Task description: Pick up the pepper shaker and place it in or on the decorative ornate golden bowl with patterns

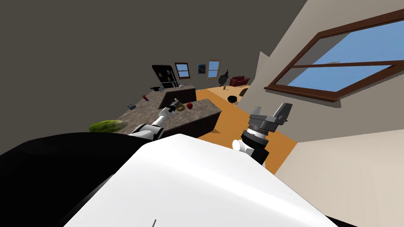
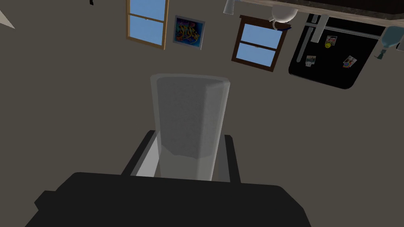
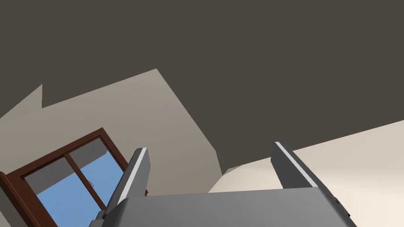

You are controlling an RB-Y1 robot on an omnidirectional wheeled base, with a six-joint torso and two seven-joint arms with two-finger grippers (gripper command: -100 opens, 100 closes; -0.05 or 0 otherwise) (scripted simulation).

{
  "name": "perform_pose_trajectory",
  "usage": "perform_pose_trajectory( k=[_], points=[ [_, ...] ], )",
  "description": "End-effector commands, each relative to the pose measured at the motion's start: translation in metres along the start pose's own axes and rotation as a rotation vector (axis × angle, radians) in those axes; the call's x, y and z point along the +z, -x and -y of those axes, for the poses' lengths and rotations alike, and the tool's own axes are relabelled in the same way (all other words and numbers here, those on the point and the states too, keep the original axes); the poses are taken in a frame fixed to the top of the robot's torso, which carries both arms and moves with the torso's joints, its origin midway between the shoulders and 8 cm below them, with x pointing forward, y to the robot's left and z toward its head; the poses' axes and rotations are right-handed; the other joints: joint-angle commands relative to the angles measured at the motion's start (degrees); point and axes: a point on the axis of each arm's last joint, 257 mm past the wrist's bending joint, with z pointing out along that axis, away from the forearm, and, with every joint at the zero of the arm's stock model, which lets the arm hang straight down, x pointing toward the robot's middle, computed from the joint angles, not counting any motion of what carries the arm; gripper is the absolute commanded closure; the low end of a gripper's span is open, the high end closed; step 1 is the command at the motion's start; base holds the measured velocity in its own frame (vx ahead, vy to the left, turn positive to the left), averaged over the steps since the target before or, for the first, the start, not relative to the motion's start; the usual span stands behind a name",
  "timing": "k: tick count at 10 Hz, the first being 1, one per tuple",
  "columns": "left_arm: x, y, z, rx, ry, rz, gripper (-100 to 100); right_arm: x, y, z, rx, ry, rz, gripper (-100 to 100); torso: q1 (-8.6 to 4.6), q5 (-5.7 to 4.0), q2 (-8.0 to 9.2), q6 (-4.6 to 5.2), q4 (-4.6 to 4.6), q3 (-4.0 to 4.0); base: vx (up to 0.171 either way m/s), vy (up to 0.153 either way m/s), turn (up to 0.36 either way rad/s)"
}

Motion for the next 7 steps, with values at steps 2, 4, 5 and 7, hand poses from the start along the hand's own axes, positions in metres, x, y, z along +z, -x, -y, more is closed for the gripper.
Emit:
perform_pose_trajectory(
  k=[2,4,5,7],
  points=[
    [0.003,0.006,-0.010,0.020,0.037,-0.007,100,0.000,0.000,0.000,0.000,0.000,0.000,0,-0.04,0.00,-0.03,-0.02,-0.03,-0.03,0.017,0.110,-0.137],
    [0.004,0.009,-0.016,0.046,0.067,-0.014,100,0.000,0.000,0.000,0.000,0.000,0.000,0,-0.30,-0.06,0.04,-0.04,-0.04,0.00,-0.001,0.069,-0.095],
    [0.005,0.009,-0.018,0.056,0.075,-0.015,100,0.000,0.000,0.000,0.000,0.000,0.000,0,-0.32,-0.09,0.06,-0.02,-0.03,0.01,-0.003,0.078,-0.115],
    [0.005,0.012,-0.022,0.086,0.101,-0.018,100,0.000,0.000,0.000,0.000,0.000,0.000,0,-0.34,-0.13,0.06,-0.02,-0.03,0.01,-0.020,0.063,-0.127]
  ],
)
